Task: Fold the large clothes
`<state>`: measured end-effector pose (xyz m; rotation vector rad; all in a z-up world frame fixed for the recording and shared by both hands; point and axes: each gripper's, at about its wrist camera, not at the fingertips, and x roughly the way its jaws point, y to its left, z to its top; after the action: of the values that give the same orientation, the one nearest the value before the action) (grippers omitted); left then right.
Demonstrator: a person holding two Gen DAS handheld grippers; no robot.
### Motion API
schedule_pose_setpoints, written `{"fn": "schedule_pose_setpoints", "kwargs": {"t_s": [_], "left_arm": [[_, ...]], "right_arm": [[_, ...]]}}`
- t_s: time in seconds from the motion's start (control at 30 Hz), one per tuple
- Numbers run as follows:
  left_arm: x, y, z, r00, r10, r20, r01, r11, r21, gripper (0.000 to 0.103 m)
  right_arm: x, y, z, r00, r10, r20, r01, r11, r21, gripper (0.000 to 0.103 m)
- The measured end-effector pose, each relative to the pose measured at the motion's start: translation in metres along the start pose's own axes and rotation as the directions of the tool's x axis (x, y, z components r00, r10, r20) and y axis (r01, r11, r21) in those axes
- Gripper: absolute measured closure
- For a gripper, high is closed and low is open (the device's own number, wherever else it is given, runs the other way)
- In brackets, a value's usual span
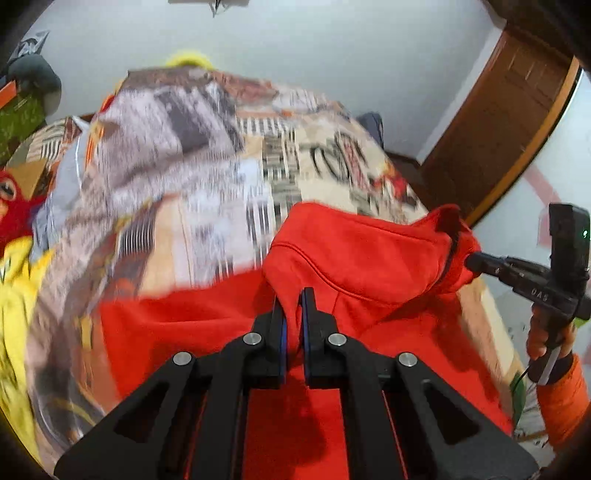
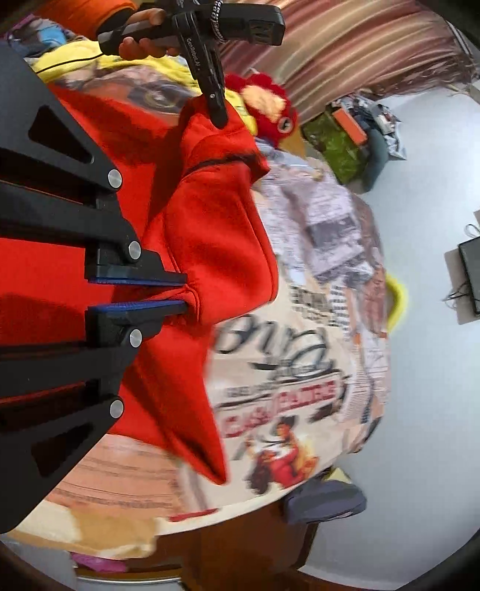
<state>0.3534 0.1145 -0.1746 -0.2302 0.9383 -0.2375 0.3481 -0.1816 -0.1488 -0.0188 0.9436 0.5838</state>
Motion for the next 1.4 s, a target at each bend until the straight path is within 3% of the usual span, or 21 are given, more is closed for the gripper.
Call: {"fn": "schedule_pose_setpoints", "kwargs": {"t_s": [0.2, 0.43, 0.67, 0.83, 0.97, 1.03, 1.13, 1.23, 1.3, 1.4], "left_arm": [[0.015, 0.005, -0.068, 0.996, 0.038, -0.084, -0.039, 0.999, -0.015, 0.098], [0.017, 0.007, -0.109, 0.984, 0.097, -0.147, -0.095, 0.995, 0.022, 0.098], [-0.030, 0.004, -0.105, 0.986, 0.154, -0.062, -0.148, 0.984, 0.096, 0.095], [-0.052, 0.011, -0.074, 0.987, 0.160, 0.015, -0.161, 0.986, 0.049, 0.091], [-0.040, 0.007, -0.056, 0.991, 0.128, 0.030, -0.128, 0.992, 0.004, 0.085], [-0.025, 0.001, -0.056, 0.996, 0.090, 0.019, -0.090, 0.996, -0.009, 0.078], [0.005, -0.007, -0.064, 0.996, 0.083, -0.044, -0.084, 0.996, -0.005, 0.075], [0.033, -0.006, -0.081, 0.987, 0.103, -0.126, -0.104, 0.995, -0.001, 0.073], [0.038, -0.001, -0.091, 0.984, 0.114, -0.139, -0.117, 0.993, -0.009, 0.058], [0.025, 0.012, -0.103, 0.988, 0.111, -0.112, -0.117, 0.992, -0.045, 0.046]], "right_arm": [[0.006, 0.002, -0.054, 0.996, 0.003, -0.093, 0.000, 0.999, 0.035, 0.099], [0.003, 0.002, -0.086, 0.988, -0.045, -0.149, 0.052, 0.998, 0.040, 0.099], [-0.033, 0.016, -0.076, 0.996, -0.080, -0.046, 0.080, 0.997, -0.002, 0.099], [-0.040, 0.027, -0.052, 0.998, -0.063, 0.016, 0.063, 0.998, -0.009, 0.098], [-0.019, 0.033, -0.041, 0.998, -0.061, 0.006, 0.061, 0.998, -0.009, 0.091], [0.002, 0.033, -0.041, 0.997, -0.062, -0.037, 0.062, 0.998, -0.009, 0.080], [0.029, 0.027, -0.049, 0.988, -0.084, -0.127, 0.084, 0.996, -0.002, 0.077], [0.051, 0.015, -0.067, 0.964, -0.125, -0.235, 0.126, 0.992, -0.007, 0.077], [0.047, 0.003, -0.076, 0.970, -0.094, -0.224, 0.100, 0.995, 0.017, 0.071], [0.030, -0.011, -0.086, 0.975, -0.072, -0.209, 0.086, 0.994, 0.063, 0.055]]}}
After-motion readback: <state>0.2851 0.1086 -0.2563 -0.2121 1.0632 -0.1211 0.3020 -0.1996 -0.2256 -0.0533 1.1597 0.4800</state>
